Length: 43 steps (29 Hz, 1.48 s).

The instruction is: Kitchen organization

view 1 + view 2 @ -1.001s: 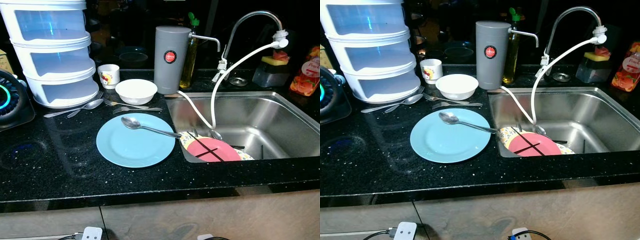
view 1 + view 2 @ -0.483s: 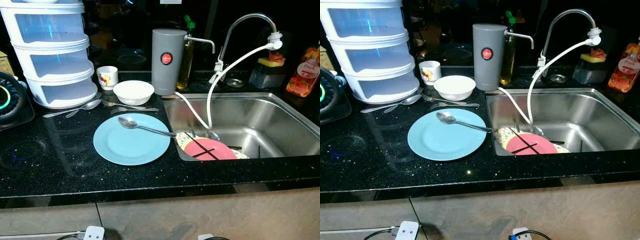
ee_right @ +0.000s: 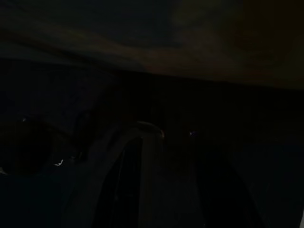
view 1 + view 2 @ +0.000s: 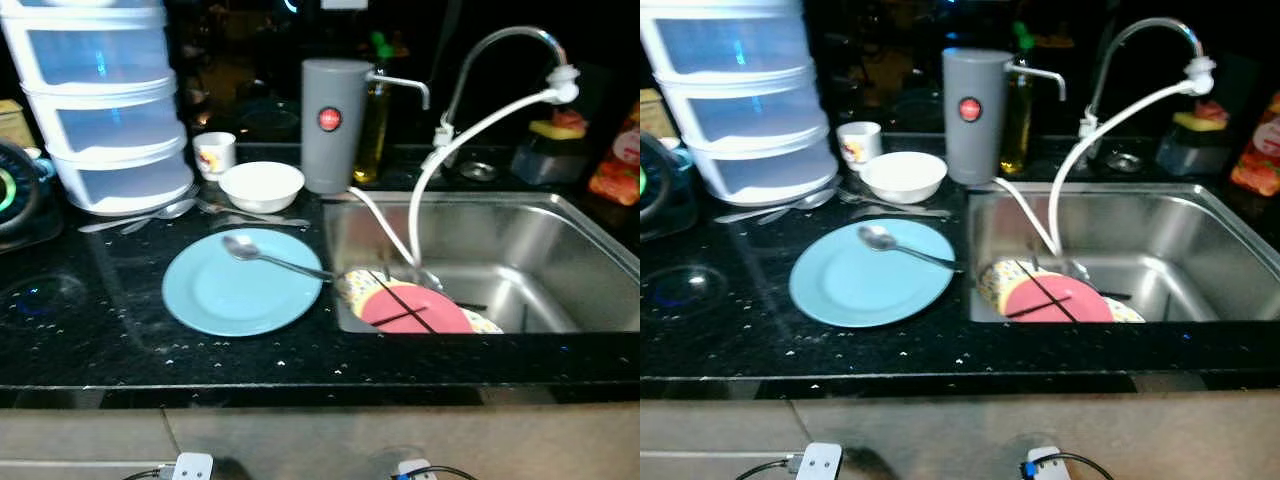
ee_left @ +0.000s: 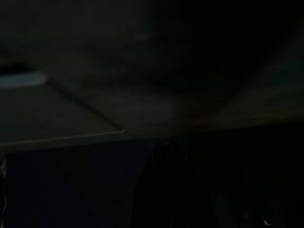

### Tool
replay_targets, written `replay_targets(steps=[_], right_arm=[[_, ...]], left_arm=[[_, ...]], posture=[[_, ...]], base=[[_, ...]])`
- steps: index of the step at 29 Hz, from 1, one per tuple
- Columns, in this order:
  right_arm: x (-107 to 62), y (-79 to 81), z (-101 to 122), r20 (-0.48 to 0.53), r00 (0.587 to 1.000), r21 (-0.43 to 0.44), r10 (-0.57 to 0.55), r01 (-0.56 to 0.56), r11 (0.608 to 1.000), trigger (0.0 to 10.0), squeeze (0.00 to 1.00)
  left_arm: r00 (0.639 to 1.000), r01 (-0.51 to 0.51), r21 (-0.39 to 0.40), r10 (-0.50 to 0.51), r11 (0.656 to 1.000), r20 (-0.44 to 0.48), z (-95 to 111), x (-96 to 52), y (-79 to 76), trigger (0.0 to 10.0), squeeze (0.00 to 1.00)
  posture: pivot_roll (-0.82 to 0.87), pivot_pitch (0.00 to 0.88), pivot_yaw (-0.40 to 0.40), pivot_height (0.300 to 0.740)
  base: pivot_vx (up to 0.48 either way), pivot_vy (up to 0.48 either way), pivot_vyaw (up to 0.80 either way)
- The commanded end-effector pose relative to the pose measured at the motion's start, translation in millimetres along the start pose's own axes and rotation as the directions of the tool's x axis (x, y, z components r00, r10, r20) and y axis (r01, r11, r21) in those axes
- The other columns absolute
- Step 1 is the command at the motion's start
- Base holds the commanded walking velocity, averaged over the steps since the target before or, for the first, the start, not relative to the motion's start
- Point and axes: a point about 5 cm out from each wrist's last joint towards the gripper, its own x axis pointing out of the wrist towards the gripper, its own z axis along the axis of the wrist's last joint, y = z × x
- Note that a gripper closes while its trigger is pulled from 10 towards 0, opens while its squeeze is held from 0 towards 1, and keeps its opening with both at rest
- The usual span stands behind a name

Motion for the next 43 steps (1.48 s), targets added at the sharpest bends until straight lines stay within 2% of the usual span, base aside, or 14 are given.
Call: replay_targets(steps=[1,19,35,43], right_arm=[[0.0,3.8,-4.4,-0.012,1.000,0.007,0.012,-0.012,1.000,10.0,0.00],[0.5,6.5,-4.1,-0.012,1.000,0.029,0.025,-0.024,0.999,10.0,0.00],[0.6,7.2,-3.6,-0.008,0.999,0.035,0.035,-0.034,0.999,10.0,0.00],[0.0,6.0,-8.3,-0.046,0.998,0.026,0.034,-0.033,0.999,10.0,0.00]], left_arm=[[1.000,-0.010,-0.015,0.010,1.000,-0.017,-4.0,-1.5,4.1,10.0,0.00],[1.000,-0.014,-0.023,0.013,1.000,-0.013,-2.6,-0.8,3.2,10.0,0.00],[1.000,-0.029,-0.043,0.028,0.999,-0.004,-4.7,-3.3,8.8,10.0,0.00],[1.000,-0.012,-0.037,0.012,0.999,-0.020,-10.7,-5.2,5.1,10.0,0.00]], posture=[[0.05,0.024,-0.024,0.740],[0.06,0.021,-0.025,0.740],[0.06,0.013,-0.030,0.740],[0.06,0.003,-0.031,0.740]], base=[[0.000,0.000,0.00],[0.000,0.000,0.00],[0.000,0.000,0.00],[0.000,0.000,0.00]])
